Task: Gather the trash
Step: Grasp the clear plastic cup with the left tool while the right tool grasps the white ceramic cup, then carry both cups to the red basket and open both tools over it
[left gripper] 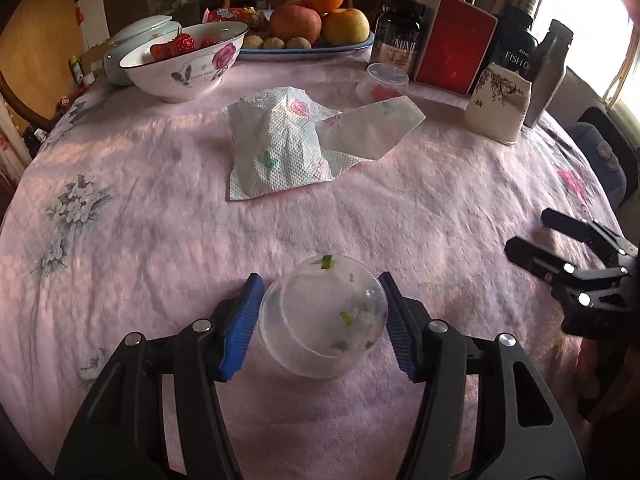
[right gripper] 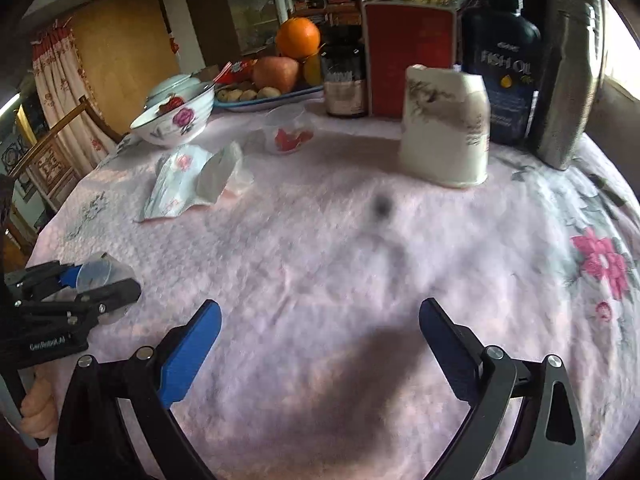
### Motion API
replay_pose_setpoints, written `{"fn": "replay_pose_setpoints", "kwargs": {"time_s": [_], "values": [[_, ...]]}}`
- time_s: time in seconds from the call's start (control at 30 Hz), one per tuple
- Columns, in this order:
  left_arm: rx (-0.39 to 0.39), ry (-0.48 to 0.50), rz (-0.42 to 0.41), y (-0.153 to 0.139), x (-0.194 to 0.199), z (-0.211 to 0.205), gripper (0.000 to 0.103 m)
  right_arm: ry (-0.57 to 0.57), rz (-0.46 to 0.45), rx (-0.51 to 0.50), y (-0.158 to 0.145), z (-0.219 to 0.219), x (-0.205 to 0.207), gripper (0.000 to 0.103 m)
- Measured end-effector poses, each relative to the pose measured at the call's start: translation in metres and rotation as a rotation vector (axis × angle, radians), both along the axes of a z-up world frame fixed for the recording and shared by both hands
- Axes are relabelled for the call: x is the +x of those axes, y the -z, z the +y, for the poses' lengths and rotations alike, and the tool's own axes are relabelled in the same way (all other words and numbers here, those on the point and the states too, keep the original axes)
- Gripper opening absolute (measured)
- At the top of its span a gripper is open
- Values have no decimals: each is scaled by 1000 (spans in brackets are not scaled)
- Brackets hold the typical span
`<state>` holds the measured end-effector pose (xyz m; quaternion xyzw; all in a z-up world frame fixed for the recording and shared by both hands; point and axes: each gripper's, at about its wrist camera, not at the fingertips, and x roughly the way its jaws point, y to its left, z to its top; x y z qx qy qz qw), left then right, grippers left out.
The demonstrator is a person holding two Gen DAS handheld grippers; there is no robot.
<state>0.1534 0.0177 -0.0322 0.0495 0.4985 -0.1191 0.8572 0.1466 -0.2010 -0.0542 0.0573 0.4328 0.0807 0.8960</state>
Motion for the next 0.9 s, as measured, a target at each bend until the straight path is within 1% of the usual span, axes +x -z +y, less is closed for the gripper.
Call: {"fn": "replay_pose_setpoints", "kwargs": {"time_s": [0.03, 0.1, 0.17, 0.2, 0.23, 0.3, 0.37, 0.4, 0.47, 0.5, 0.57, 0.6, 0.63, 0.73, 0.77, 0.83, 0.9], "values": [[16, 9, -4, 1, 0, -4, 67, 37, -31, -7, -6, -7, 0, 98], [68, 35, -14, 5, -3, -16, 78, 85, -77, 44, -15, -24, 1, 98], [116, 36, -30, 6, -5, -23, 81, 136, -93, 112, -22, -42, 9, 98], [116, 28, -25, 7, -4, -21, 84, 162, -92, 135, -24, -50, 16, 98], [102, 21, -14, 8, -2, -18, 85, 192, -89, 155, -26, -59, 25, 98], [69, 21, 7, 8, 2, -14, 92, 236, -81, 221, -29, -74, 43, 98], [82, 27, 10, 10, 2, -17, 94, 265, -81, 274, -30, -83, 60, 98], [105, 31, 5, 11, 2, -20, 96, 273, -82, 277, -30, -84, 65, 98], [103, 23, 8, 12, 3, -18, 96, 280, -86, 249, -28, -82, 82, 98], [102, 23, 9, 12, 3, -18, 96, 283, -88, 220, -28, -79, 88, 98], [106, 21, 7, 12, 3, -19, 97, 288, -104, 131, -28, -75, 103, 98], [106, 20, 7, 12, 3, -19, 97, 288, -106, 106, -27, -73, 109, 98], [107, 18, 7, 12, 2, -19, 97, 282, -103, 93, -24, -71, 115, 98], [108, 17, 6, 13, 2, -19, 97, 248, -78, 108, -10, -72, 124, 98], [108, 18, 6, 13, 2, -19, 97, 226, -68, 127, -7, -71, 124, 90], [108, 19, 6, 13, 2, -19, 97, 176, -37, 197, -3, -74, 122, 67], [107, 21, 8, 13, 2, -19, 97, 165, -50, 269, -9, -79, 112, 65]]}}
